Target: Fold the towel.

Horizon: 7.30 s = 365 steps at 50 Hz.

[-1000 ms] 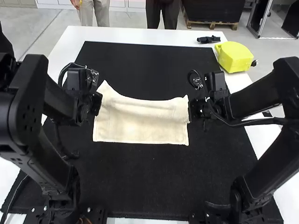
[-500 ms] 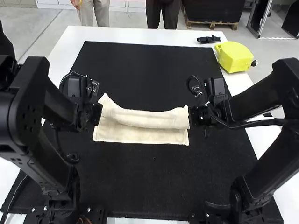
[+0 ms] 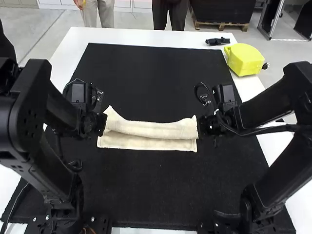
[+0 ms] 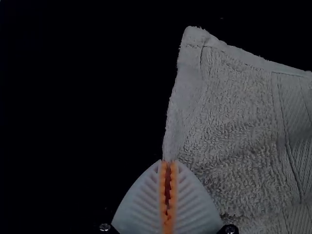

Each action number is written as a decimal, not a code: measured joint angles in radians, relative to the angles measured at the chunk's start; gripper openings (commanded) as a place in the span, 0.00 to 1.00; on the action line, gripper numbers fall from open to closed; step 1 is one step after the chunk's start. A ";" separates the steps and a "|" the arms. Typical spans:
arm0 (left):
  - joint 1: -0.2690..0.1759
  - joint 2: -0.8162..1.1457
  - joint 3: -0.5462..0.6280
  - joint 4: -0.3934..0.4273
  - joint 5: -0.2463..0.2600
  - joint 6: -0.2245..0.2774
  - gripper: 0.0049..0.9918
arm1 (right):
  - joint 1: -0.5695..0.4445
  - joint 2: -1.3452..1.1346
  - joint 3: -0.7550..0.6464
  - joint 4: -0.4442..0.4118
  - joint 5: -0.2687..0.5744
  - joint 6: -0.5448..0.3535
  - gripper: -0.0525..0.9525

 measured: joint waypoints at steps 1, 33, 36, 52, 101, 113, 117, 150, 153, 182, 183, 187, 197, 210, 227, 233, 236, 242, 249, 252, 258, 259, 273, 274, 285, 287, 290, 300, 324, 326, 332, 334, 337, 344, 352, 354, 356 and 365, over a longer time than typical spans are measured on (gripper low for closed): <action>0.000 0.000 0.000 -0.002 0.000 -0.001 0.02 | 0.000 0.000 0.000 0.000 0.000 0.000 0.05; 0.007 -0.064 -0.027 -0.054 0.011 -0.029 0.02 | 0.032 -0.003 -0.035 -0.051 0.009 -0.011 0.05; 0.007 -0.065 -0.027 -0.055 0.011 -0.029 0.02 | 0.032 -0.003 -0.035 -0.047 0.010 -0.011 0.05; 0.011 -0.065 -0.039 -0.041 -0.008 -0.029 0.26 | 0.031 -0.003 -0.035 -0.021 0.042 -0.011 0.30; 0.032 -0.072 -0.042 -0.026 -0.109 -0.017 0.80 | 0.031 -0.003 -0.076 0.096 0.145 -0.131 0.96; 0.032 -0.110 -0.043 0.055 -0.109 -0.003 0.80 | 0.031 -0.003 -0.076 0.142 0.148 -0.138 0.96; 0.032 -0.126 -0.043 0.050 -0.110 0.002 0.83 | 0.031 -0.003 -0.076 0.143 0.148 -0.138 0.96; -0.159 0.005 0.048 0.126 -0.115 -0.017 0.83 | 0.031 -0.035 -0.016 0.142 0.148 -0.138 0.96; -0.164 0.035 0.048 0.123 -0.117 -0.029 0.84 | 0.032 -0.036 -0.002 0.142 0.148 -0.138 0.96; -0.092 0.114 0.043 0.038 -0.151 -0.071 0.89 | 0.032 -0.089 0.005 0.111 0.151 -0.146 0.96; -0.092 0.114 0.042 0.032 -0.151 -0.073 0.89 | 0.032 -0.090 0.007 0.107 0.151 -0.148 0.96; -0.092 0.114 0.034 0.002 -0.151 -0.073 0.89 | 0.032 -0.091 0.021 0.083 0.151 -0.154 0.96; -0.092 0.114 0.029 -0.051 -0.151 -0.081 0.89 | 0.032 -0.091 0.051 0.072 0.151 -0.158 0.96; -0.092 0.087 0.029 -0.122 -0.151 -0.092 0.89 | 0.032 -0.091 0.051 0.076 0.151 -0.163 0.96; -0.092 -0.058 0.026 -0.075 -0.154 -0.100 0.89 | 0.023 -0.091 0.048 0.084 0.146 -0.165 0.96; -0.092 -0.080 0.026 -0.067 -0.155 -0.100 0.89 | -0.020 -0.082 0.043 0.090 0.129 -0.164 0.96; -0.092 -0.080 0.026 -0.065 -0.154 -0.100 0.89 | -0.053 -0.057 0.042 0.090 0.106 -0.164 0.96; -0.092 -0.080 0.026 -0.051 -0.155 -0.100 0.89 | -0.101 0.005 0.041 0.084 0.057 -0.154 0.96; -0.092 -0.080 0.026 -0.044 -0.154 -0.100 0.89 | -0.119 0.043 0.042 0.014 -0.047 -0.105 0.96; -0.092 -0.080 0.026 -0.037 -0.155 -0.100 0.89 | -0.119 0.058 0.044 -0.017 -0.090 -0.080 0.96; -0.092 -0.080 0.026 -0.015 -0.155 -0.101 0.89 | -0.119 0.082 0.064 -0.052 -0.179 -0.018 0.96; -0.092 -0.080 0.027 -0.010 -0.154 -0.101 0.89 | -0.119 0.083 0.069 -0.056 -0.192 -0.010 0.96; -0.092 -0.080 0.026 0.002 -0.154 -0.104 0.89 | -0.119 0.108 0.126 -0.108 -0.298 0.088 0.96; -0.092 -0.080 0.026 0.002 -0.154 -0.104 0.89 | -0.119 0.111 0.127 -0.109 -0.300 0.091 0.96; -0.092 -0.080 0.027 0.002 -0.155 -0.104 0.89 | -0.139 0.153 0.144 -0.124 -0.349 0.127 0.96; -0.092 -0.081 0.026 0.002 -0.154 -0.104 0.89 | -0.148 0.168 0.150 -0.124 -0.356 0.133 0.96; -0.092 -0.084 0.027 0.000 -0.155 -0.104 0.89 | -0.158 0.186 0.156 -0.124 -0.365 0.138 0.96; -0.092 -0.085 0.042 0.004 -0.154 -0.104 0.89 | -0.204 0.220 0.156 -0.132 -0.390 0.150 0.96; -0.092 -0.085 0.055 -0.005 -0.155 -0.104 0.89 | -0.185 0.251 0.173 -0.153 -0.382 0.135 0.96; -0.092 -0.085 0.055 -0.005 -0.155 -0.104 0.89 | -0.184 0.251 0.173 -0.154 -0.380 0.134 0.96; -0.092 -0.085 0.055 -0.005 -0.154 -0.104 0.89 | -0.177 0.260 0.187 -0.169 -0.372 0.124 0.96; -0.092 -0.085 0.055 -0.005 -0.155 -0.104 0.89 | -0.175 0.262 0.190 -0.174 -0.369 0.119 0.96; -0.092 -0.085 0.055 -0.005 -0.155 -0.104 0.89 | -0.171 0.262 0.190 -0.177 -0.362 0.111 0.96; -0.092 -0.085 0.055 -0.004 -0.154 -0.104 0.89 | -0.151 0.262 0.195 -0.187 -0.333 0.090 0.96; -0.092 -0.085 0.055 -0.003 -0.155 -0.104 0.89 | -0.122 0.261 0.201 -0.195 -0.285 0.077 0.96; -0.092 -0.085 0.055 -0.003 -0.155 -0.104 0.89 | -0.117 0.259 0.201 -0.198 -0.275 0.074 0.96; -0.092 -0.085 0.055 -0.003 -0.154 -0.104 0.89 | -0.113 0.259 0.201 -0.199 -0.266 0.072 0.96; -0.092 -0.085 0.055 -0.002 -0.154 -0.104 0.89 | -0.091 0.257 0.211 -0.218 -0.234 0.070 0.96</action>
